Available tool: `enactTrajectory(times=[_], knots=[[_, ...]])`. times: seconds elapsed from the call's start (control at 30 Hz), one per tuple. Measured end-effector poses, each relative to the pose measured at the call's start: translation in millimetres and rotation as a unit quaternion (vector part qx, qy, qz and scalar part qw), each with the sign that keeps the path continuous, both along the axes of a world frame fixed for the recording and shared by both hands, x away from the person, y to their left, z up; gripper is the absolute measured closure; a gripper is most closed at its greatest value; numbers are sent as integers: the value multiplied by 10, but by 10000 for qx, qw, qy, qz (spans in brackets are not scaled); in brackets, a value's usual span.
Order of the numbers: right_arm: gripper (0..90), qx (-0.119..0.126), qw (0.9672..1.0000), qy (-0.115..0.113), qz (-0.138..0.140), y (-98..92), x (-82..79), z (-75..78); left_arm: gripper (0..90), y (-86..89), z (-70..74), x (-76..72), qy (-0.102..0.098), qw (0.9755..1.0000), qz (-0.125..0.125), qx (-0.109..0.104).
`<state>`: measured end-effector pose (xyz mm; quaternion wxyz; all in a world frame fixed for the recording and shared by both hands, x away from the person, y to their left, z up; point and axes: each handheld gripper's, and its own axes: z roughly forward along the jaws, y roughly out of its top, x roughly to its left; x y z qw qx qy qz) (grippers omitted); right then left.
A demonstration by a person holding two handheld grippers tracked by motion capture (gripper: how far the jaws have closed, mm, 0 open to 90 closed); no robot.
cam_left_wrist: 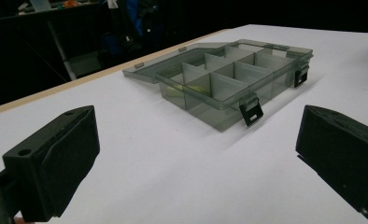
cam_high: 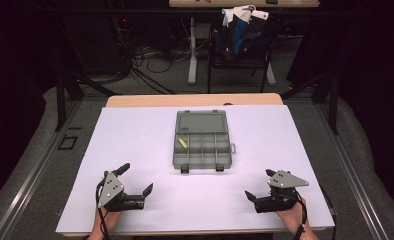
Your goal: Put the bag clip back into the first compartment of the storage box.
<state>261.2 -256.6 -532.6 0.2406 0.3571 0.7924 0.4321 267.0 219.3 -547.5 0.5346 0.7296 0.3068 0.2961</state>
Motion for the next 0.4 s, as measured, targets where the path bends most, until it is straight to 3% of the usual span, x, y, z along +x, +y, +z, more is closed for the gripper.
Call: enactTrajectory(times=[0.23,0.4], knots=[[0,146,9995,-271,-10,-58,-78,-68,0,-12,-1,-1,7,10000,-2,-15],[0,182,9995,-272,-14,-93,-103,-43,0,-19,-2,2,15,10000,-9,-21]])
